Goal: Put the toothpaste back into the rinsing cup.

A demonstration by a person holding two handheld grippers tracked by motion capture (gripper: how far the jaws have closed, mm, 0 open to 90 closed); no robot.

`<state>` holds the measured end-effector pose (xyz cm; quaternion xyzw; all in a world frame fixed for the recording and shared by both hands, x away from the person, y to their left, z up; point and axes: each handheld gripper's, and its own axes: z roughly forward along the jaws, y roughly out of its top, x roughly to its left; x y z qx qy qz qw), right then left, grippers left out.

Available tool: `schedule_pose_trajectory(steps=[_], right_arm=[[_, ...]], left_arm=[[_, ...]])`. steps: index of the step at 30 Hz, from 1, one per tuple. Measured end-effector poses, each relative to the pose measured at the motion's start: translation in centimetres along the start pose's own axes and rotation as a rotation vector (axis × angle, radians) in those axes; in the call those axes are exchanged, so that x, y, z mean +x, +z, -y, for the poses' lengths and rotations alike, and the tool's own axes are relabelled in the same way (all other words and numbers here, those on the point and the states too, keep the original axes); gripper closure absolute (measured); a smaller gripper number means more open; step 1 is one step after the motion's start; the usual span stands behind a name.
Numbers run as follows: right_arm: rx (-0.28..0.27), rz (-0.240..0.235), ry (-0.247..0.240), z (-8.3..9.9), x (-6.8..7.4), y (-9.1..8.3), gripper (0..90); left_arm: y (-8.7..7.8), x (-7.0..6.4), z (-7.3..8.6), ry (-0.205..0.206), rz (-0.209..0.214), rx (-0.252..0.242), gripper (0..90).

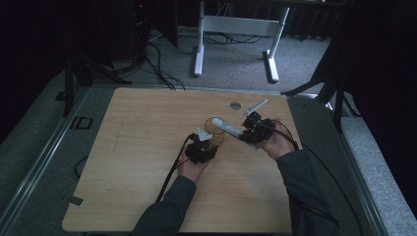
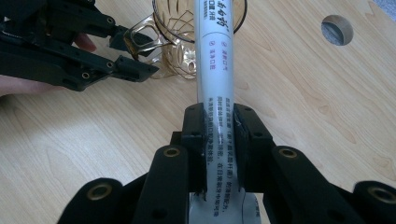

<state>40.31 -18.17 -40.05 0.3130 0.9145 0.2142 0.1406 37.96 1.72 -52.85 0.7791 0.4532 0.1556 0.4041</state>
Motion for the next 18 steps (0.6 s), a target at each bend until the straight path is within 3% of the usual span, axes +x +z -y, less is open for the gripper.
schedule_pose_trajectory(steps=[18], right_arm=[[0.019, -0.005, -0.013, -1.7, 0.2, -0.1, 76.0]], left_arm=[[0.0, -0.1, -0.1, 0.029, 0.006, 0.006, 68.7]])
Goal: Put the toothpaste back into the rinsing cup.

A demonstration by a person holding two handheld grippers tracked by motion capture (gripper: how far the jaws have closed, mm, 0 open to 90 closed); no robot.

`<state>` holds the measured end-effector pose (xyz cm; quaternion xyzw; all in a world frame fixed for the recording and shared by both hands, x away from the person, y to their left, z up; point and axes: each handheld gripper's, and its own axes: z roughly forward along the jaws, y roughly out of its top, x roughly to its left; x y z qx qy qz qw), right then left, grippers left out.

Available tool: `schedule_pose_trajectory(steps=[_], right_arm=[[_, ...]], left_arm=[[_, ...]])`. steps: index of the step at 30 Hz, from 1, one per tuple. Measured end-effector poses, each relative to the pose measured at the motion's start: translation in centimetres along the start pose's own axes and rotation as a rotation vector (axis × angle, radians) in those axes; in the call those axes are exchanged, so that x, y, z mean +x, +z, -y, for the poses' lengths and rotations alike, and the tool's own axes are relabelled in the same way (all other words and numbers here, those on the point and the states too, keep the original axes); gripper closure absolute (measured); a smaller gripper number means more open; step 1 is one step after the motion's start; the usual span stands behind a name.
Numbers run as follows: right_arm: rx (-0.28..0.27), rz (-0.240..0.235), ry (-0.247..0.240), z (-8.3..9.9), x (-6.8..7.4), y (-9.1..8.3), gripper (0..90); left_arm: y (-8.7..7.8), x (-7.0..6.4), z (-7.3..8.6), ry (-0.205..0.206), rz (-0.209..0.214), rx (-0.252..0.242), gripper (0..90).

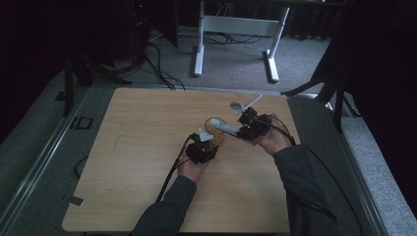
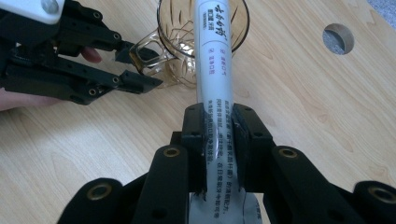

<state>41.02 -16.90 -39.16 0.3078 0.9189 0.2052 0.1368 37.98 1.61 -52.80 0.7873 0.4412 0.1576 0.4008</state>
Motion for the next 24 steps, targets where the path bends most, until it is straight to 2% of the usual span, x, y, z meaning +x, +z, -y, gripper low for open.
schedule_pose_trajectory(steps=[24], right_arm=[[0.027, -0.008, -0.002, -1.6, -0.3, 0.0, 76.1]], left_arm=[[0.0, 0.0, -0.1, 0.033, 0.003, 0.005, 69.5]])
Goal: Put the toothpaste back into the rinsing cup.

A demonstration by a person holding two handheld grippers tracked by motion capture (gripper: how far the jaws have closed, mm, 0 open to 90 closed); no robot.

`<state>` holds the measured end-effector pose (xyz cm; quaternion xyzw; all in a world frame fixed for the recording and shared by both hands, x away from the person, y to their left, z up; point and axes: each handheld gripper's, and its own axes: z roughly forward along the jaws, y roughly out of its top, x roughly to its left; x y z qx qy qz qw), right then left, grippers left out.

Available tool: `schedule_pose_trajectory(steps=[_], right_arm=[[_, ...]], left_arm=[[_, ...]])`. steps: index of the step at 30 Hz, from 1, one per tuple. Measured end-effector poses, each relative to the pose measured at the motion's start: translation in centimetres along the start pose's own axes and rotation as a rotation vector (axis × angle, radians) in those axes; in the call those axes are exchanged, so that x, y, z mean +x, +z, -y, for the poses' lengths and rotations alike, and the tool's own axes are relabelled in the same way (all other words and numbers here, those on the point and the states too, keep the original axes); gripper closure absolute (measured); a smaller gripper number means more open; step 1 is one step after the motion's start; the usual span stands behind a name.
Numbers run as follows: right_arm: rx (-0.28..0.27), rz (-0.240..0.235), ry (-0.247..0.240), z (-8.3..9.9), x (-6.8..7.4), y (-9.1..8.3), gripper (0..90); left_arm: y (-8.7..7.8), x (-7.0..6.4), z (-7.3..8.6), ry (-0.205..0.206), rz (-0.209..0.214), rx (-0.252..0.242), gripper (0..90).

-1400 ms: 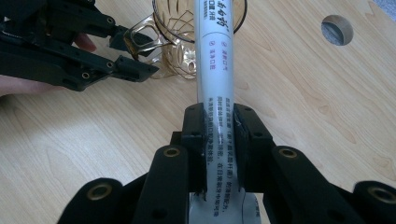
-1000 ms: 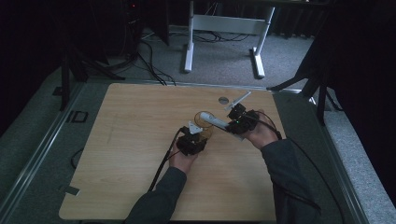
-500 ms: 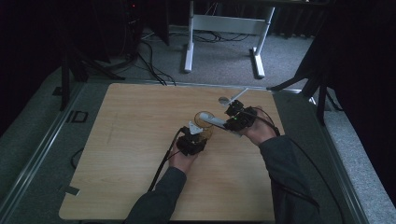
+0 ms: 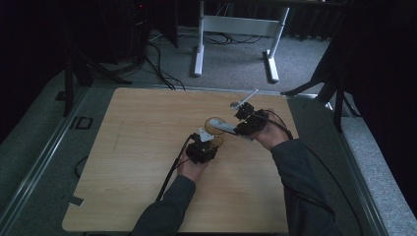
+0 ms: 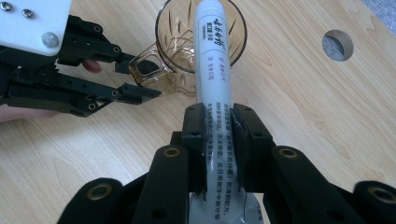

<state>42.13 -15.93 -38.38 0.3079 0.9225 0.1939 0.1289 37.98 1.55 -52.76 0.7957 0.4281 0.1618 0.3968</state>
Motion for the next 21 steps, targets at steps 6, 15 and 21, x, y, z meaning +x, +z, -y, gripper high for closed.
schedule_pose_trajectory(steps=[6, 15, 21], right_arm=[[0.005, 0.000, -0.005, -0.5, -0.2, 0.1, 76.0], [0.021, -0.013, 0.001, -1.3, -0.2, 0.2, 76.0], [0.028, -0.019, -0.005, -2.1, -0.1, 0.3, 76.0]], left_arm=[[0.0, -0.1, 0.0, 0.011, 0.001, 0.002, 70.1], [0.1, -0.3, -0.1, 0.032, -0.004, 0.005, 70.8], [0.1, -0.4, -0.1, 0.045, -0.007, 0.007, 71.4]])
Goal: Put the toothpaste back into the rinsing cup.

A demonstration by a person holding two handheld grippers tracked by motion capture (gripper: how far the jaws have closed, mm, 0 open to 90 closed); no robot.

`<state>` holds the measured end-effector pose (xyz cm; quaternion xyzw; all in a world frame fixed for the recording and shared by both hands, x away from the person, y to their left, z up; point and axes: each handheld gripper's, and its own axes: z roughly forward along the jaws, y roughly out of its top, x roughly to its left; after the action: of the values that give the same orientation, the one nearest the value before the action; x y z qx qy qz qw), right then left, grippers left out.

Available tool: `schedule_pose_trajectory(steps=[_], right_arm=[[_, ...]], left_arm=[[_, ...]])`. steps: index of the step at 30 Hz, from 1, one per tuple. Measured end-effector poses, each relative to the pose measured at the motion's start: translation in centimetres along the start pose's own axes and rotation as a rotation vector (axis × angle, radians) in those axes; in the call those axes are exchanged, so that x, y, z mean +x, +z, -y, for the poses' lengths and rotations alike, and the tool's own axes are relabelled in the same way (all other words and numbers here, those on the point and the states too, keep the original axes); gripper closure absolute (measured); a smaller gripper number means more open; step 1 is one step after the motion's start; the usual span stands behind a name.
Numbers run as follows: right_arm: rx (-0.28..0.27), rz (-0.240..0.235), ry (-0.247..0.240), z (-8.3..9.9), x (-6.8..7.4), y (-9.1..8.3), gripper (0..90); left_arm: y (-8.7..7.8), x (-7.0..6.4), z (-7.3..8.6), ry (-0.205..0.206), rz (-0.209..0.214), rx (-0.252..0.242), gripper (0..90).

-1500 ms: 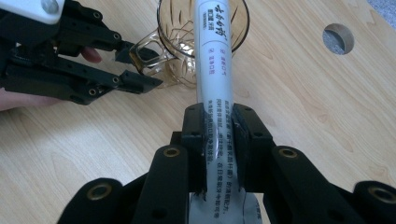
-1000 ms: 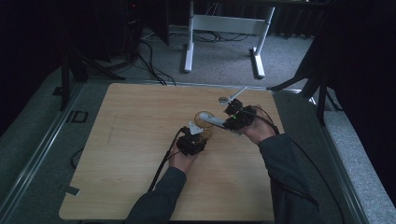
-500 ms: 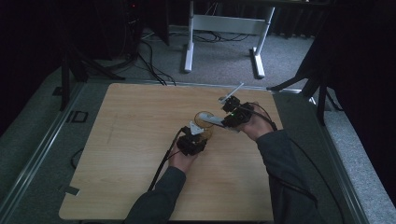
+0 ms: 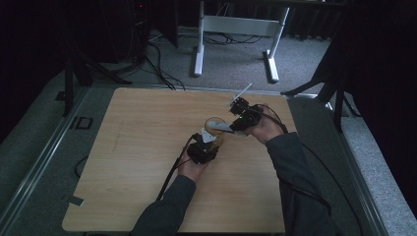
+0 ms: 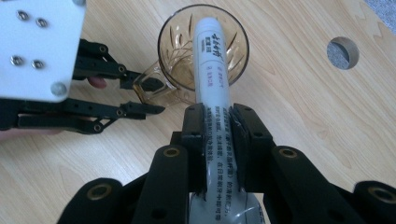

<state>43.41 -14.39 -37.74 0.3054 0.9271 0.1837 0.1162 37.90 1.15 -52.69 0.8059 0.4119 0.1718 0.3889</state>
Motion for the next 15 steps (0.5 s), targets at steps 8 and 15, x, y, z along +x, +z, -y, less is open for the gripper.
schedule_pose_trajectory(steps=[8, 15], right_arm=[[0.005, 0.005, -0.009, -0.9, 0.2, 0.1, 75.9], [0.014, 0.009, -0.022, -1.4, 0.4, 0.2, 75.6]], left_arm=[[0.0, -0.1, 0.0, 0.002, 0.000, 0.000, 71.7], [0.1, -0.1, 0.0, -0.001, -0.001, 0.000, 71.8]])
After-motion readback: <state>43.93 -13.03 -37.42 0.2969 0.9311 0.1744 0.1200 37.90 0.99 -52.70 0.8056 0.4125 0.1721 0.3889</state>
